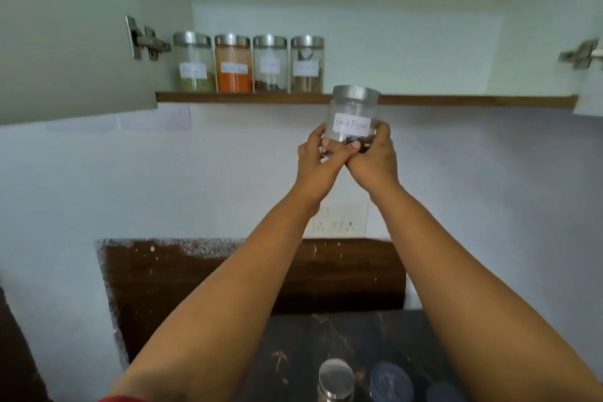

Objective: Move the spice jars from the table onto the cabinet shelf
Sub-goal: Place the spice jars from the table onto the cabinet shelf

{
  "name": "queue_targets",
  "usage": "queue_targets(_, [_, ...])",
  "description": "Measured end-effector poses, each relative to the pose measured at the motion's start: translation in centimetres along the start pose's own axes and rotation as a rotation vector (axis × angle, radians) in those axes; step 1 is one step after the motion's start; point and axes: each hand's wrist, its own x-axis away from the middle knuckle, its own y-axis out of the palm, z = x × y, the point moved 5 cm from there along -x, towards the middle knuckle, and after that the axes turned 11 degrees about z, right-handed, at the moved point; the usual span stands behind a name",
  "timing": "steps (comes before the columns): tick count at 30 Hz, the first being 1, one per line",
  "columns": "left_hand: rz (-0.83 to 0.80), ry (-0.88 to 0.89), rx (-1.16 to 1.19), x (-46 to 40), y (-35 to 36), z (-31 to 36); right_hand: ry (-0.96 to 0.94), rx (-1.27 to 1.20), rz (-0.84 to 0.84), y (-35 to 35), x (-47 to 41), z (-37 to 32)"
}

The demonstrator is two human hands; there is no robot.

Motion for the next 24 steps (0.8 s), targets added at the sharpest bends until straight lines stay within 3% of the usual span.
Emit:
queue_targets(5, [-0.001, 0.219, -0.119, -5.9, 1.4, 6.4, -0.216, 0.072, 0.089, -0.8, -6.9, -5.5])
queue_targets(9, [0.037, 0.4, -0.541, -11.4, 2.6, 8.7, -0.397, 0.225, 0.19, -0.4, -11.2, -7.3])
queue_targets(11, [0.118, 0.427, -0.722, -14.1, 1.8, 8.4, -0.353, 0.304, 0.137, 0.4, -13.7, -7.0])
queue_targets(15, [0.416, 0.657, -1.168, -16.1, -2.1, 5.7, -0.159, 0.55, -0.051, 2.1, -18.4, -4.3])
queue_targets(19, [0.492, 0.777, -1.183, -16.4, -2.0, 4.8, -0.049, 0.649, -0.093, 4.1, -20.9, -2.5])
queue_targets(24, [0.495, 0.769, -1.204, -16.8, -2.2, 4.6, 0.04, 0.587, -0.032, 7.6, -21.7, -2.1])
